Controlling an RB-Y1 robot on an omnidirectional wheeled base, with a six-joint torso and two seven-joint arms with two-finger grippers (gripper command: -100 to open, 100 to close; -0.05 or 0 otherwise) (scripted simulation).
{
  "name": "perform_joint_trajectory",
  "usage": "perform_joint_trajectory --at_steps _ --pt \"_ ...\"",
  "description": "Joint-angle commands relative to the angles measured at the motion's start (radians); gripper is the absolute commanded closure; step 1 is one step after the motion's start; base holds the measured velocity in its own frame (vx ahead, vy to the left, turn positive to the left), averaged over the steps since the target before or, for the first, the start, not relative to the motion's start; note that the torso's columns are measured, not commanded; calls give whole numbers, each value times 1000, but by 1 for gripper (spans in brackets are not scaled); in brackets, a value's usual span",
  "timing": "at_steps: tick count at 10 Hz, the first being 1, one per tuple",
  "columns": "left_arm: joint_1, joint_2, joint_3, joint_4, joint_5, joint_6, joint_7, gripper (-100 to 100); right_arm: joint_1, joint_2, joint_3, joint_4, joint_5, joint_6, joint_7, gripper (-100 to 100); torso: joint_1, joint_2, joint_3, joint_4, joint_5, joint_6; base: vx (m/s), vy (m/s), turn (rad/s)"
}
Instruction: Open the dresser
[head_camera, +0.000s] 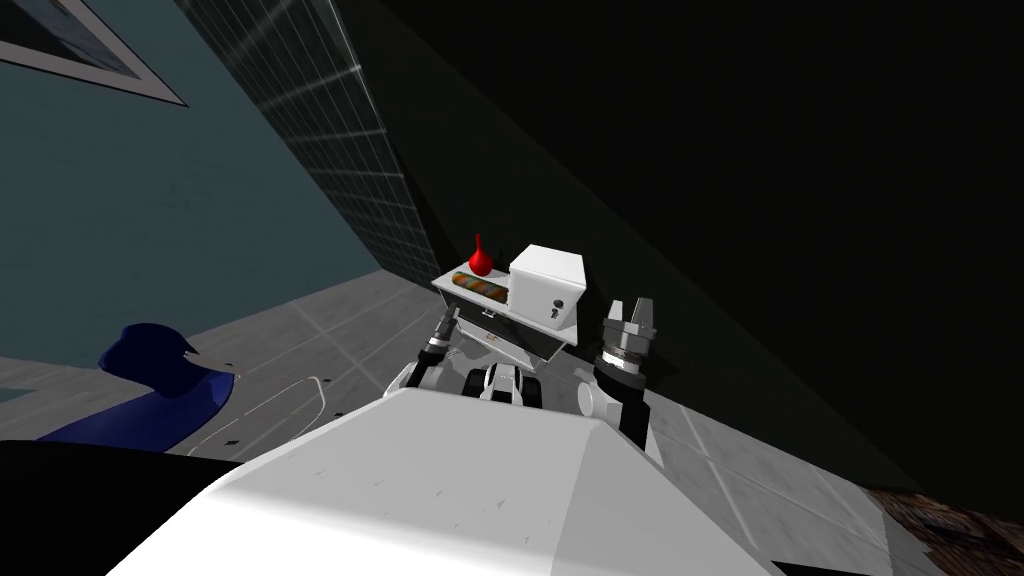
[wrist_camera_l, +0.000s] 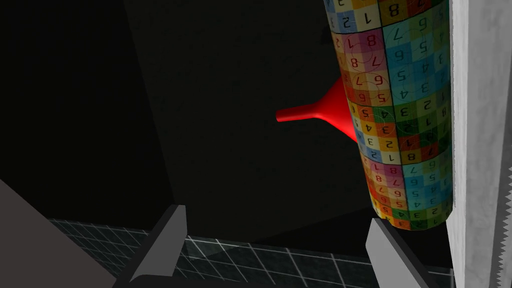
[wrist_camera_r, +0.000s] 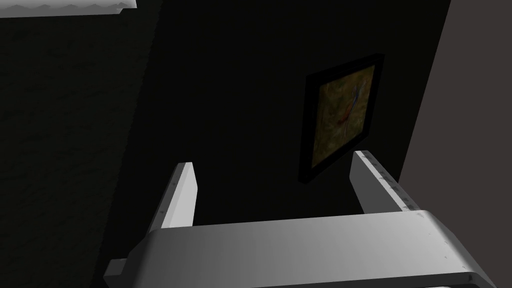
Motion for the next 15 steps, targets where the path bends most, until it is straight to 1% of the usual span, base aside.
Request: perform_joint_trajectory --at_steps 1,2,4,5,6,7,9,10,11,12,13,14,15 --pt "-21 -2 -5 79 -6 -38 -12 -100 0 0 0 0 0 0 0 0 0 0 0 0 0 0 34 2 -19" --pt "-21 -2 -5 82 -6 -38 -12 -100 0 0 0 0 0 0 0 0 -1 0 0 0 0 0 16 -1 0" --pt "-49 -6 -15 162 -16 -95 -31 -100 0 0 0 0 0 0 0 0 -1 -1 0 0 0 0 44 0 -44" --pt "-49 -6 -15 190 -16 -95 -31 -100 0 0 0 0 0 0 0 0 -1 -2 -1 0 0 0 47 -2 -19" --pt "-62 -9 -19 224 -22 -124 -40 -100 0 0 0 0 0 0 0 0 -1 -1 -1 0 0 0 45 -2 -23" --pt "-62 -9 -19 247 -22 -124 -40 -100 0 0 0 0 0 0 0 0 -1 -1 0 0 0 0 35 1 -16" --pt "-89 -15 -29 327 -32 -178 -59 -100 0 0 0 0 0 0 0 0 0 0 0 0 0 0 52 2 -44" --pt "-89 -15 -29 354 -32 -178 -59 -100 0 0 0 0 0 0 0 0 -1 -1 -1 0 0 0 45 -2 -14" --pt "-102 -19 -34 392 -36 -204 -68 -100 0 0 0 0 0 0 0 0 -1 -1 0 0 0 0 40 -3 -22" --pt "-102 -19 -34 406 -36 -204 -68 -100 0 0 0 0 0 0 0 0 -1 0 0 0 0 0 32 -1 -16" --pt "-115 -23 -38 452 -41 -229 -76 -100 0 0 0 0 0 0 0 0 -1 0 0 0 0 0 32 3 -35" --pt "-115 -23 -38 457 -41 -229 -76 -100 0 0 0 0 0 0 0 0 0 0 0 0 0 0 4 11 -29" --pt "-127 -29 -42 502 -46 -254 -85 -100 0 0 0 0 0 0 0 0 0 1 1 0 0 0 10 10 -30"
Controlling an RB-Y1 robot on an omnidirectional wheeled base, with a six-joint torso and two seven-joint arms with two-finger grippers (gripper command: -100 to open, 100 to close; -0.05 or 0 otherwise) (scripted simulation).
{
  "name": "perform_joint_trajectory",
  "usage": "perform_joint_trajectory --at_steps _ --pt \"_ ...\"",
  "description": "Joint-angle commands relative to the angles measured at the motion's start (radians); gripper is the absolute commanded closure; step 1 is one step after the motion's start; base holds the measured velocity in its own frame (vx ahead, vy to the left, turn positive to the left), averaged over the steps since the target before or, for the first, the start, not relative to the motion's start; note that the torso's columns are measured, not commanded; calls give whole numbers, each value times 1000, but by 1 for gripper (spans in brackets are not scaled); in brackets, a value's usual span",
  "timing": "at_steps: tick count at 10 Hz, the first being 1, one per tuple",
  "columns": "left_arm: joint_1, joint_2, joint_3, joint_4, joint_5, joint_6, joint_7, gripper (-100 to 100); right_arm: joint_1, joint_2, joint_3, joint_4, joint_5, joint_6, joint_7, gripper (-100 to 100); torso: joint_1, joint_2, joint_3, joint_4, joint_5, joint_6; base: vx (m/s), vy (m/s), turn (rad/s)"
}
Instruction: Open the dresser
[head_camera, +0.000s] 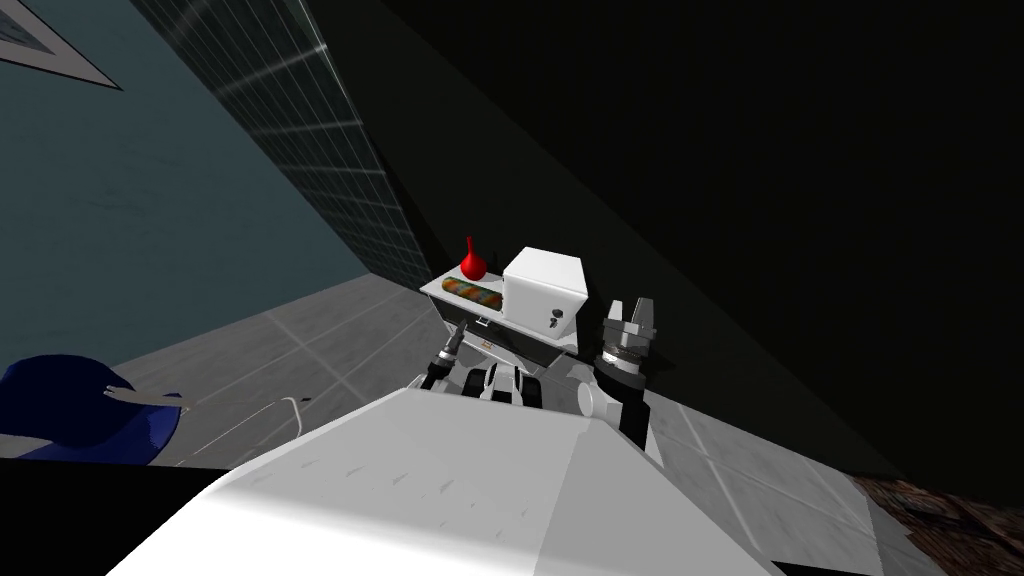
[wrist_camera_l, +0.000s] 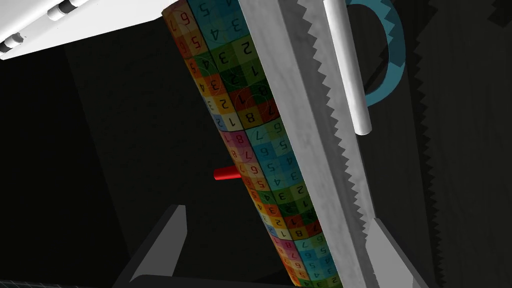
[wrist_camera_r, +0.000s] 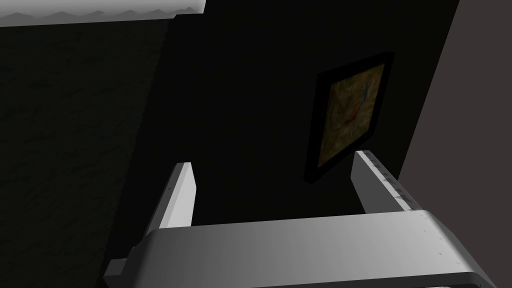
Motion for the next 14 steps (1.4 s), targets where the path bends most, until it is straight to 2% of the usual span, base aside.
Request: perform_joint_trajectory --at_steps 1,6,14 --pt "-24 -11 -9 84 -10 -50 -17 -100 0 0 0 0 0 0 0 0 0 -1 0 0 0 0 18 22 -64" --pt "-64 -40 -23 251 -24 -130 -44 -100 0 0 0 0 0 0 0 0 0 -2 -1 0 0 0 11 13 -38" --pt "-64 -40 -23 262 -24 -130 -44 -100 0 0 0 0 0 0 0 0 0 -1 -1 0 0 0 1 1 -3"
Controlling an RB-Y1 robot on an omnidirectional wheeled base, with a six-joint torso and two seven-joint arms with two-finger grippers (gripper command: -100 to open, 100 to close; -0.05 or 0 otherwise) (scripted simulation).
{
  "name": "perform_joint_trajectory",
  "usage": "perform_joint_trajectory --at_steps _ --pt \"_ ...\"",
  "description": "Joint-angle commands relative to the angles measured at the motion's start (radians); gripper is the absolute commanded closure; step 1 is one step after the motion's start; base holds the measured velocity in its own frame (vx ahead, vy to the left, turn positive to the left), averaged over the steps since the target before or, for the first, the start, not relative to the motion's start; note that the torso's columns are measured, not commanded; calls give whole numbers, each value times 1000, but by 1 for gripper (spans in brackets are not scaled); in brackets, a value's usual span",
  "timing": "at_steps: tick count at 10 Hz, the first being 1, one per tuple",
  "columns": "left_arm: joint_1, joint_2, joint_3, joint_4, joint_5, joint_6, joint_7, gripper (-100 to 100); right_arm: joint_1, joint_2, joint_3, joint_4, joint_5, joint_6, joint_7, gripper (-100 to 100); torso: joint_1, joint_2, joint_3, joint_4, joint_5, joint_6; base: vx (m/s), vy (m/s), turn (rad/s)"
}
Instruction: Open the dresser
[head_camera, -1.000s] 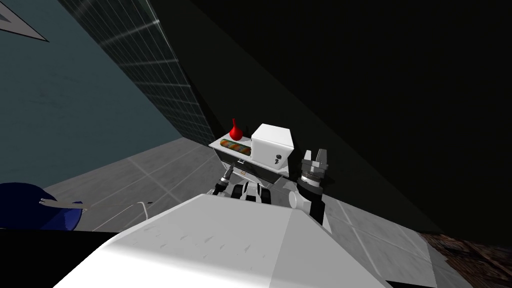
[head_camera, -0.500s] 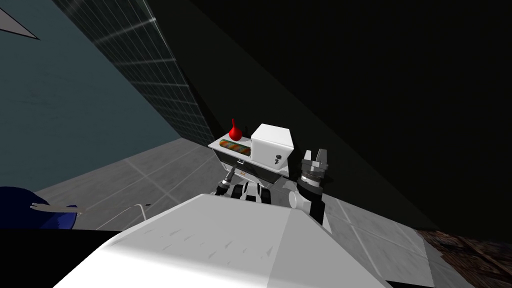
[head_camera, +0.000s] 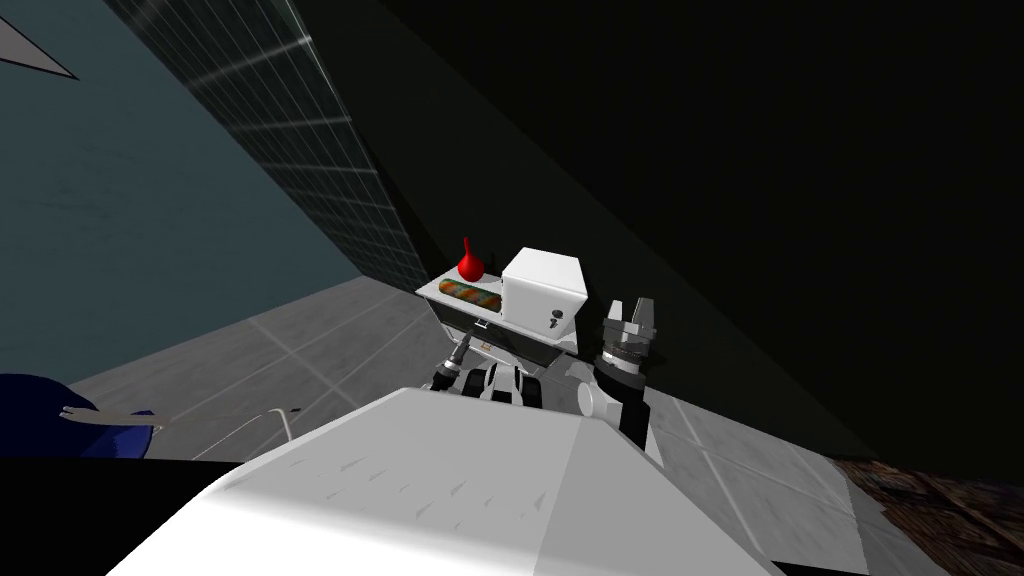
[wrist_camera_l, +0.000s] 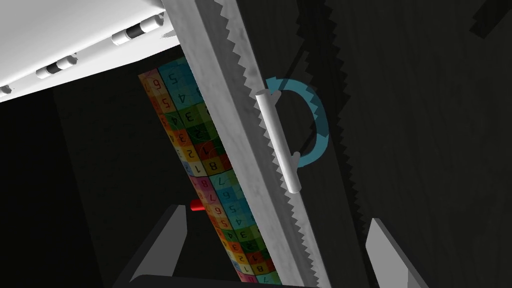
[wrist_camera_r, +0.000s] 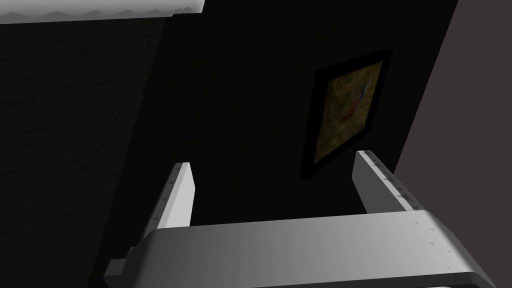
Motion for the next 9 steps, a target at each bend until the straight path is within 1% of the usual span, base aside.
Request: perform_joint_trajectory --at_steps 1,2,5,6,7,9 --pt "0 0 0 0 0 0 0 -100 0 0 0 0 0 0 0 0 0 0 0 0 0 0 3 4 -12" --pt "-20 -2 -3 -5 3 28 13 -100 0 0 0 0 0 0 0 0 0 0 0 0 0 0 -8 -12 -29" --pt "-50 -3 -7 -10 9 75 33 -100 0 0 0 0 0 0 0 0 -1 0 0 0 0 0 -2 -41 -25" --pt "-43 0 -6 -8 8 61 30 -100 0 0 0 0 0 0 0 0 0 0 0 0 0 0 -3 -12 1" --pt "-65 4 -4 -17 11 93 38 -100 0 0 0 0 0 0 0 0 2 0 0 0 0 0 -3 -17 -6" --pt "-86 8 -1 -25 13 121 45 -100 0 0 0 0 0 0 0 0 0 0 0 0 0 0 -5 -26 -6"
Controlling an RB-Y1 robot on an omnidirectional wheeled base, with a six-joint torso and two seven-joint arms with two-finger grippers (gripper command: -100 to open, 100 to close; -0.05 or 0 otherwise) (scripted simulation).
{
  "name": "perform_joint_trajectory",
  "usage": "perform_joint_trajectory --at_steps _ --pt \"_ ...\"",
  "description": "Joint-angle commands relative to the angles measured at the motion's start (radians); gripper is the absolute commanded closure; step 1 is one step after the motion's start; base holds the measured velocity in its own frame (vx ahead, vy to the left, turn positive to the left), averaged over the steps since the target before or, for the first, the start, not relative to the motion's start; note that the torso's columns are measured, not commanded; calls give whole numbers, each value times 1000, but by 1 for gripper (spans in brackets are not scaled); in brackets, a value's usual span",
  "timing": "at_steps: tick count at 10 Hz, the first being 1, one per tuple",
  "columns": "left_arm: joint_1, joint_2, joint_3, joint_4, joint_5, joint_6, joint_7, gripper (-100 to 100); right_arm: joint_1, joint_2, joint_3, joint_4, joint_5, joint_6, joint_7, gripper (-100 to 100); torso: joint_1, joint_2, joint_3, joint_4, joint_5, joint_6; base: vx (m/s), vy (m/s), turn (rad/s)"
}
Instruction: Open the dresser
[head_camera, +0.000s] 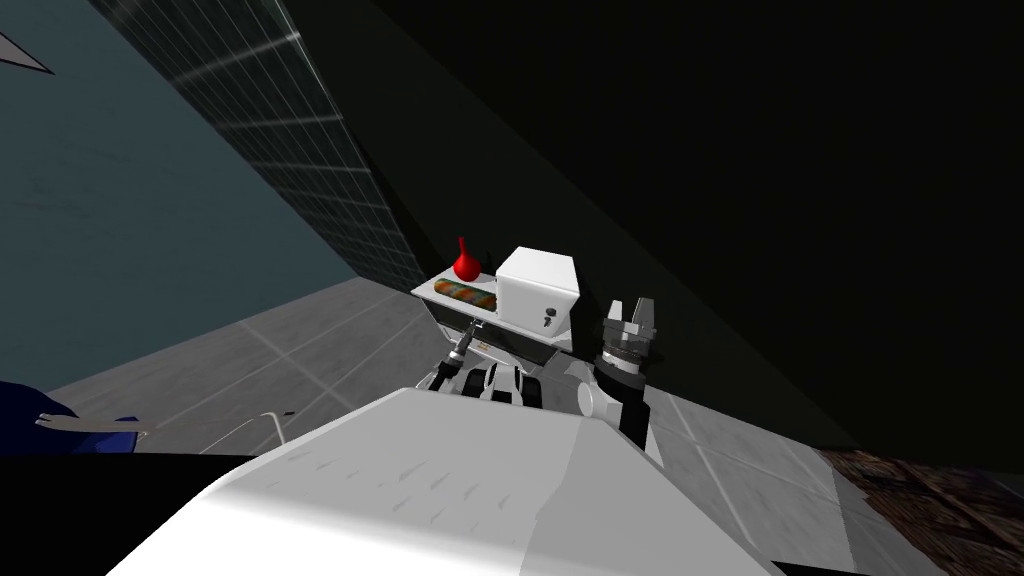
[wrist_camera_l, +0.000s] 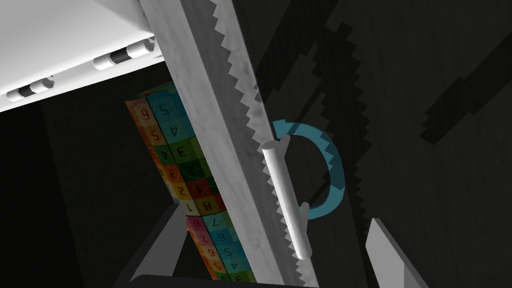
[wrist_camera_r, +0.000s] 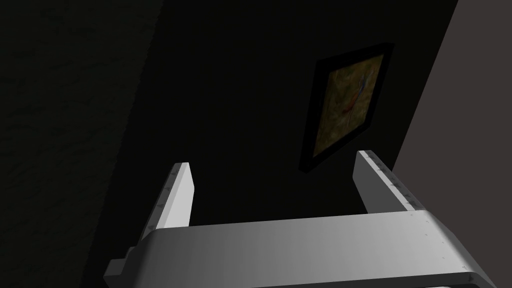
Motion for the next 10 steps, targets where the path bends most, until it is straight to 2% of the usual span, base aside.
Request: perform_joint_trajectory --at_steps 1,2,3,5,6,10 --pt "-31 7 4 -14 4 44 11 -100 0 0 0 0 0 0 0 0 0 0 0 0 0 0 -1 -21 -5" --pt "-31 6 5 2 4 27 8 -100 0 0 0 0 0 0 0 0 0 0 0 0 0 0 0 -9 -2" --pt "1 1 0 -1 0 1 1 100 0 0 0 0 0 0 0 0 1 0 0 0 0 0 4 20 2" --pt "17 -3 -2 6 -2 -20 -4 100 0 0 0 0 0 0 0 0 0 4 1 4 -1 0 5 32 9" --pt "20 -2 -4 -4 -3 -5 -1 100 0 0 0 0 0 0 0 0 -1 4 2 3 -2 0 1 9 -6" --pt "-3 22 -5 -46 -4 41 28 100 0 0 0 0 0 0 0 0 2 4 3 1 0 0 -157 9 27"
